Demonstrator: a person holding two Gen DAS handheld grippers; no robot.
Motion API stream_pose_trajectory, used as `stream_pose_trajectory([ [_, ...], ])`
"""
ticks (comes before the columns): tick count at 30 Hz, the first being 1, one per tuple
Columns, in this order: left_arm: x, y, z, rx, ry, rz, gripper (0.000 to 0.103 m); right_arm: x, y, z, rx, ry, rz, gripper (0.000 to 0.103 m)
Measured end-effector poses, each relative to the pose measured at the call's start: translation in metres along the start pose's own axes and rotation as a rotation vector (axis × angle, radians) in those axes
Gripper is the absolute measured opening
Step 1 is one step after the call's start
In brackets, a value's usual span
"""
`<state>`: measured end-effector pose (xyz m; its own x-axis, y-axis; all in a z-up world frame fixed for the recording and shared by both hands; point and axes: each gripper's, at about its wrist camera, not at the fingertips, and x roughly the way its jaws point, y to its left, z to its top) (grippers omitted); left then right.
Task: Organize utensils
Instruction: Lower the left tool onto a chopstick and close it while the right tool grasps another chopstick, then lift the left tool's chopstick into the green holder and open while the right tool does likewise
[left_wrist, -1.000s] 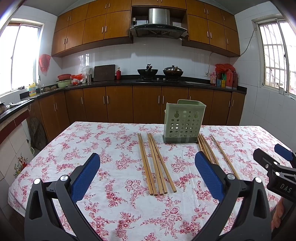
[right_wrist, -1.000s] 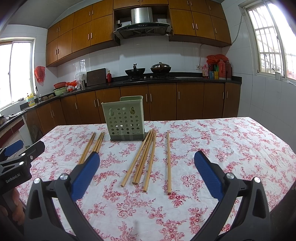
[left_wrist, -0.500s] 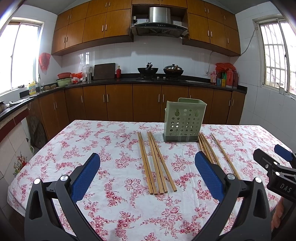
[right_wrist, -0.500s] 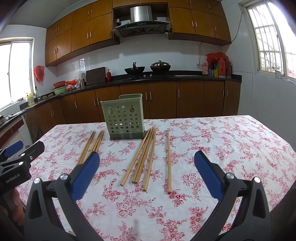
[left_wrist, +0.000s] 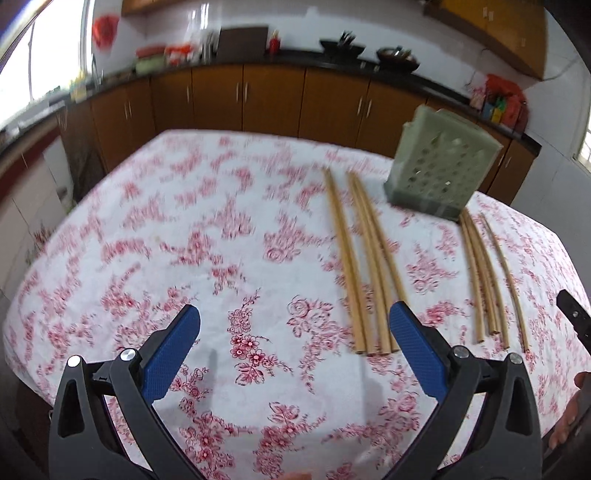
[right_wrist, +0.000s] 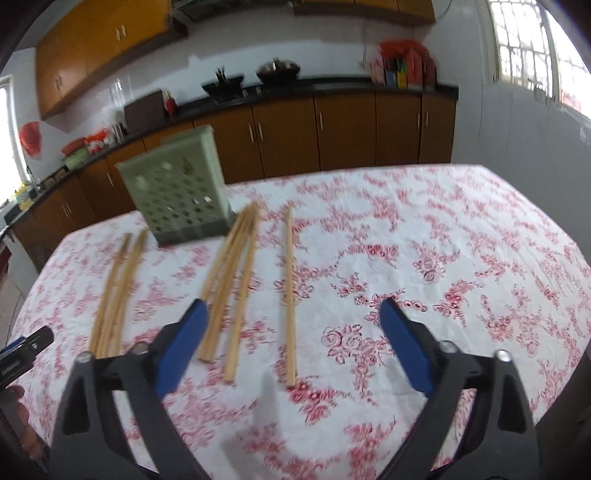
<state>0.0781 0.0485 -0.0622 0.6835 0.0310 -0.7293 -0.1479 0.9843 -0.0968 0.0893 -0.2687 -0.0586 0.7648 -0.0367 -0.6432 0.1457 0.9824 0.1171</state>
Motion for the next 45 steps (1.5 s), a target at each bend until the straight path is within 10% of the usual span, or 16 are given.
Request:
stream_pose_trajectory([
  [7,0.020,0.000,0.013,0.021,0.065,-0.027,0.098,0.059,0.002,0.007,0.007,0.159,-0.015,0.043],
  [14,0.048,-0.019,0.022,0.080,0.116,-0.048,0.060,0.080,0.007,0.001,-0.031,0.190,-0.041,0.016],
  [24,0.069,-0.035,0.026,0.156,0.136,-0.021,0.036,0.085,0.004,0.004,-0.032,0.188,-0.040,0.014],
  [28,0.077,-0.026,0.036,0.137,0.122,0.020,0.010,0.090,0.002,0.008,-0.037,0.181,-0.053,0.009],
  [45,0.086,0.008,0.050,0.157,0.077,-0.023,0.011,0.093,-0.020,0.014,0.047,0.177,-0.062,0.008],
])
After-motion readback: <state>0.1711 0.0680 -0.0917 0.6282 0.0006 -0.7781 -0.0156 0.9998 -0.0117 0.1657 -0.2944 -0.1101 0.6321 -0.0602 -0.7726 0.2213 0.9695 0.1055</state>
